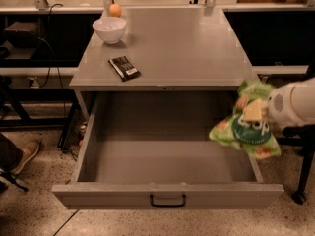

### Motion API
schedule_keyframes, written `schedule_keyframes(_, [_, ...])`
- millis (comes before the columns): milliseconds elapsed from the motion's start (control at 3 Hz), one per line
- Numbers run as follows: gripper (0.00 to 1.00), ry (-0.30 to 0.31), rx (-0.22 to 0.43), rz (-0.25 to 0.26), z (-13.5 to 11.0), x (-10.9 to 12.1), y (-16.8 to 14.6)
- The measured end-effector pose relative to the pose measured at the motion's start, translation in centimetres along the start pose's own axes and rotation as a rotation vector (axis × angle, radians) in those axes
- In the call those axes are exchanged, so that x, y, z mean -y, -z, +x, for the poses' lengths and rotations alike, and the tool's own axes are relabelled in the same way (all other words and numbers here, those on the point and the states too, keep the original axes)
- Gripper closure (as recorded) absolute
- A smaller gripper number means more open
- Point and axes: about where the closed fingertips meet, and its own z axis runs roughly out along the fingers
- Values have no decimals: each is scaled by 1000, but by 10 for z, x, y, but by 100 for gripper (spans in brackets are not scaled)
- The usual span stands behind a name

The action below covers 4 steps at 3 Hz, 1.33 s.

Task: Pick green rice chip bag from top drawer and place on counter

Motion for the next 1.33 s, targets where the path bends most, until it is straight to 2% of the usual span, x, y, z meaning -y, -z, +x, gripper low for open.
schedule_keyframes(333, [100,62,128,-13,-47,-11,34])
schedule_keyframes(667, [100,132,207,-43,-112,-40,35])
schedule_keyframes(1000, [100,170,275,-63,-162,-68,21])
schedule_keyframes(1333, [100,147,314,-103,-223,-87,-10])
